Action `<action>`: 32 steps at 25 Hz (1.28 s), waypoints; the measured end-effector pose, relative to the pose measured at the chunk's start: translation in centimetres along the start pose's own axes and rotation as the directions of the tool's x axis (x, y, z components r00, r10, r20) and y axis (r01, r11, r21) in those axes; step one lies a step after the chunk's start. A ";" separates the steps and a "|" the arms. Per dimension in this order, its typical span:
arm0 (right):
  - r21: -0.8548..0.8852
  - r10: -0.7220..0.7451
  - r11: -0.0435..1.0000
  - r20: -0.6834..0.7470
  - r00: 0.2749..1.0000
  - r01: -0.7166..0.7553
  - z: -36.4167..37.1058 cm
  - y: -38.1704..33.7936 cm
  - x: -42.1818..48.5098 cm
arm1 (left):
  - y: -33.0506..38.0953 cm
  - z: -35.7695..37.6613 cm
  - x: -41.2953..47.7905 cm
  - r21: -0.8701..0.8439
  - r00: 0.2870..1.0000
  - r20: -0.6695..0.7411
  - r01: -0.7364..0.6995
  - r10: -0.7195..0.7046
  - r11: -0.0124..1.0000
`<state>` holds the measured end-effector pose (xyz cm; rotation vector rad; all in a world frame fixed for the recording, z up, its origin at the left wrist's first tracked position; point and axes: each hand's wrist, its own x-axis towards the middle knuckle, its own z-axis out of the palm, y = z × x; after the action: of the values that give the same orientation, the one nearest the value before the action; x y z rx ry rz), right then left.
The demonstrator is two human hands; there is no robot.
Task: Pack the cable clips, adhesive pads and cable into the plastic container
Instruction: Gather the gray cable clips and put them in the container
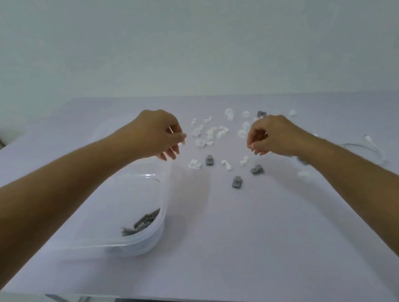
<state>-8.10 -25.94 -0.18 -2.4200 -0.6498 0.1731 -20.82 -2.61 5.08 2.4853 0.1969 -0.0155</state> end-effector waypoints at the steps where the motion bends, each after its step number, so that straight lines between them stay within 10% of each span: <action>1: -0.046 0.019 0.999 0.000 1.000 -0.019 0.3 1.3 -0.4 | 0.8 1.3 1.3 0.098 0.998 -0.006 -0.058 0.059 0.994; 6: -0.279 0.000 0.960 0.033 0.999 0.009 2.0 4.7 -1.3 | 1.9 8.4 6.9 0.528 0.995 -0.076 -0.010 0.059 0.849; 23: -0.137 -0.055 0.990 -0.077 0.996 0.044 5.0 6.2 -1.9 | 0.7 13.3 8.0 0.758 0.994 -0.091 0.033 0.055 0.651; 26: -0.033 -0.028 0.999 -0.167 0.985 0.023 4.7 6.5 -2.0 | 1.2 12.7 8.1 0.526 0.985 -0.168 0.053 0.043 0.849; 28: 0.316 0.128 0.948 -0.254 0.959 -0.043 4.0 6.4 -1.9 | 1.9 12.3 8.4 -0.030 0.978 -0.184 0.091 -0.095 0.995; 30: 0.847 0.349 0.530 -0.169 0.922 -0.045 2.7 6.1 -1.9 | 3.2 12.6 8.1 -0.759 0.965 0.024 0.187 -0.260 0.624; 32: 0.997 0.454 0.080 -0.053 0.889 0.018 1.0 5.9 -1.9 | 4.4 12.8 7.1 -0.962 0.927 0.251 0.272 -0.277 0.038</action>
<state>-7.61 -30.46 -4.58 -1.0442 0.1330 0.1948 -12.67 -12.80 -2.92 0.9539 0.5010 -0.0277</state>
